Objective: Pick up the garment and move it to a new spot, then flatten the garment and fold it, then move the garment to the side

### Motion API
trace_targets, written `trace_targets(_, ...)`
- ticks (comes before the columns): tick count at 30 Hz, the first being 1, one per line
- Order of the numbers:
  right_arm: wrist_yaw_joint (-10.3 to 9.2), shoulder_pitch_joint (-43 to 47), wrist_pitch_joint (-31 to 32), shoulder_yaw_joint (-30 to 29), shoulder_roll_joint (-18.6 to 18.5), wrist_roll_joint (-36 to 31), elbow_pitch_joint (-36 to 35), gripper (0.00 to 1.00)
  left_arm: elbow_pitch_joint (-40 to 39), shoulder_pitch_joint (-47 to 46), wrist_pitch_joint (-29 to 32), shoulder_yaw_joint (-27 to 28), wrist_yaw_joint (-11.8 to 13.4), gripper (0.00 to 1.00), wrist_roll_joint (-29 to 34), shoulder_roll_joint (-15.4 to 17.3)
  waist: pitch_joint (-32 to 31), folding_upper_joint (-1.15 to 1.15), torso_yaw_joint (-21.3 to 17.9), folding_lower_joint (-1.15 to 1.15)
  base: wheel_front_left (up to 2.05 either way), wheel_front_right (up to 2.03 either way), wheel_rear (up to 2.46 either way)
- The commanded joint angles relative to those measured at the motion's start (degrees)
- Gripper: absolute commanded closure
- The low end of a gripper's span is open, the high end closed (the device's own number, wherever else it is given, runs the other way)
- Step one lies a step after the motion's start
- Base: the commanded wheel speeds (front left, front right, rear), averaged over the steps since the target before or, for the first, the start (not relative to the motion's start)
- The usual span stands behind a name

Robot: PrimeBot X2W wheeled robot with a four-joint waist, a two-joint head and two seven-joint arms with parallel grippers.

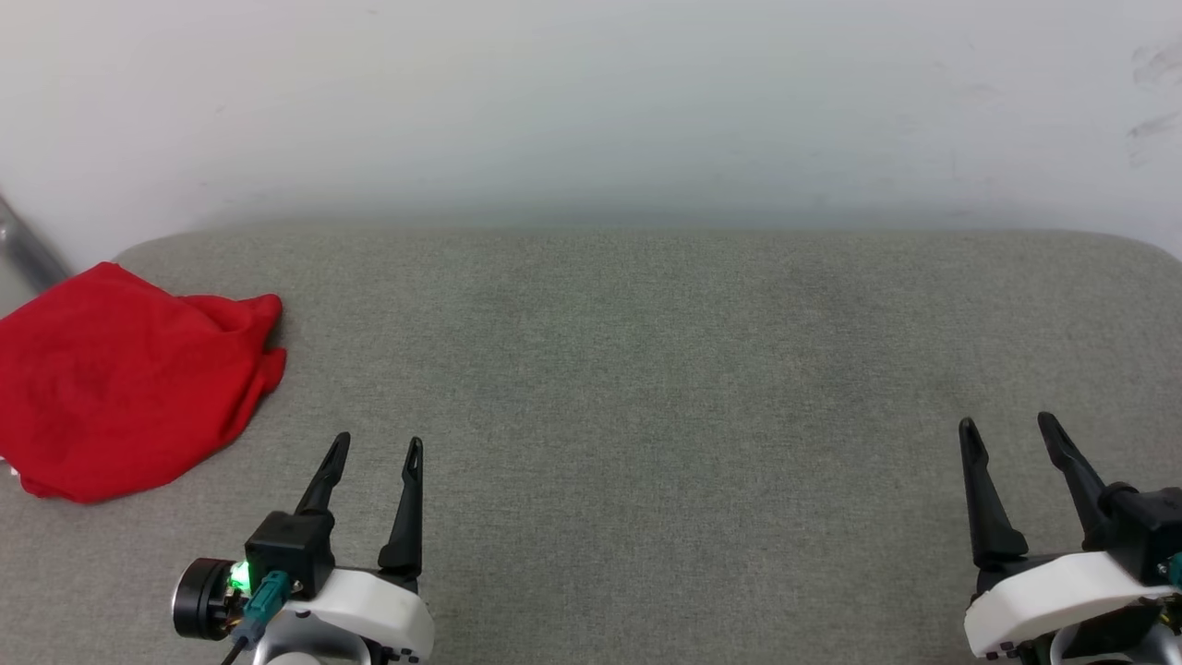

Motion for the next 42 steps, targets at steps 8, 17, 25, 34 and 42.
trace_targets(8,-0.02,0.44,-1.40,-1.05,0.20,-0.85,0.73,0.00,0.89,-1.10,-0.88,0.59,-0.35,0.00,0.96,-0.64,0.01,0.00,1.20,0.00,0.00,0.00,0.00)
trace_targets(17,-0.02,0.35,-1.77,0.45,0.19,-1.14,0.34,0.00,0.86,-2.05,-0.82,2.39,-0.15,0.00,-0.34,-1.05,0.49,0.00,7.33,0.00,0.00,0.00,0.00)
trace_targets(25,-0.02,-0.25,-1.71,2.51,0.18,-0.90,-0.41,0.00,0.60,-2.02,-0.82,4.28,0.04,0.00,-1.02,-1.25,0.99,0.00,14.97,0.00,0.00,0.00,0.00)
trace_targets(34,-0.03,-1.04,-1.72,5.31,0.17,-0.38,-0.99,0.00,0.15,-1.45,-0.82,6.11,-0.03,0.00,-1.20,-1.44,1.36,0.00,21.55,0.00,0.00,0.00,0.00)
trace_targets(42,-0.03,-1.48,-1.79,6.32,0.17,-0.39,-1.18,0.00,0.72,-1.35,-0.82,6.70,-0.72,0.00,-1.28,-1.52,1.53,0.00,24.26,0.00,0.00,0.00,0.00)
